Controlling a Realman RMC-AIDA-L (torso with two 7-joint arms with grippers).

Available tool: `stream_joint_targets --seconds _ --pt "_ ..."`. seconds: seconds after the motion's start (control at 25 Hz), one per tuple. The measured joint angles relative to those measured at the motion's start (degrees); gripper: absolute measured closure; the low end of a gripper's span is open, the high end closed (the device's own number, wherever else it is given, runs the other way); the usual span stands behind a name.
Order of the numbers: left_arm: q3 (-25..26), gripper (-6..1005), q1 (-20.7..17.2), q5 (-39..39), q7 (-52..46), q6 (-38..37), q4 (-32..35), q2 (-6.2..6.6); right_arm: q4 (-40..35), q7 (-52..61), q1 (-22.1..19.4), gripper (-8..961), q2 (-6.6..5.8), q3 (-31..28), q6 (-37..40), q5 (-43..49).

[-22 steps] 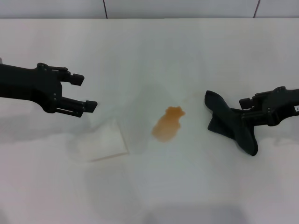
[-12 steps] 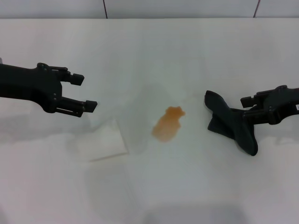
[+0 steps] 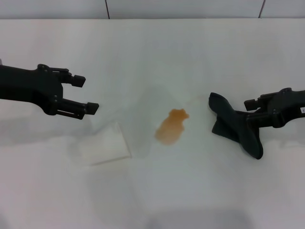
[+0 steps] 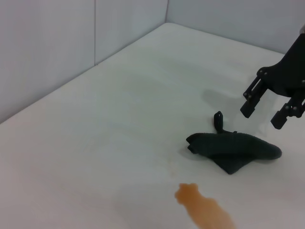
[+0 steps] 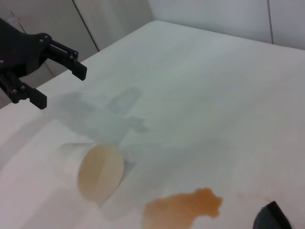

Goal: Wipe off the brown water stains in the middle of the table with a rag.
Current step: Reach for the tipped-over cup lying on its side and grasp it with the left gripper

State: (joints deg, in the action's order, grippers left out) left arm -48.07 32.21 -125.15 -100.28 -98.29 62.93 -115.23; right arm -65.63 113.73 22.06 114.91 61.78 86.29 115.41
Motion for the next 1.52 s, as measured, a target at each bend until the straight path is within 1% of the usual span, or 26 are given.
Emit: stream_joint_targets --seconds 0.12,0.28,0.4,0.52,0.76,0.92,1.04,1.12,1.24,1.52 --pt "0.0 120 0.69 0.0 -0.67 -0.63 0.0 0.38 0.13 0.0 0.0 343 0.13 0.0 -0.01 0.0" --pt "-0.09 120 2.67 -0.41 -2.85 -2.7 -0.06 1.59 0.2 0.0 -0.04 343 0.2 0.25 0.03 -0.04" --pt "-0.46 120 4.3 -2.39 -4.46 -3.97 -0.14 2.03 0.22 0.02 -0.25 343 0.24 0.43 0.16 -0.14" --pt "-0.71 120 6.52 -6.65 -6.2 -6.17 -0.16 2.02 0.23 0.15 -0.37 344 0.28 0.52 0.35 -0.46" --pt "-1.8 120 10.38 -15.09 -7.74 -9.65 -0.65 1.53 0.3 0.22 -0.47 344 0.31 1.17 0.4 -0.82" --pt "-4.36 121 13.58 -20.01 -8.29 -10.57 -4.4 1.5 0.48 0.25 -0.52 344 0.32 1.26 0.58 -0.89" --pt "-4.69 121 15.91 -23.74 -7.99 -10.53 -7.57 1.5 1.0 0.26 -0.49 344 0.32 1.33 0.65 -0.94" --pt "-5.7 121 16.84 -24.77 -7.76 -10.38 -8.91 1.54 1.16 0.26 -0.49 344 0.32 1.42 0.65 -0.96" --pt "-7.45 121 17.28 -25.24 -7.64 -9.99 -9.42 1.72 1.53 0.27 -0.57 344 0.32 1.92 0.65 -1.17" --pt "-8.46 121 17.58 -26.1 -7.45 -8.79 -9.17 1.87 1.6 0.26 -1.1 345 0.32 2.86 0.65 -1.87"
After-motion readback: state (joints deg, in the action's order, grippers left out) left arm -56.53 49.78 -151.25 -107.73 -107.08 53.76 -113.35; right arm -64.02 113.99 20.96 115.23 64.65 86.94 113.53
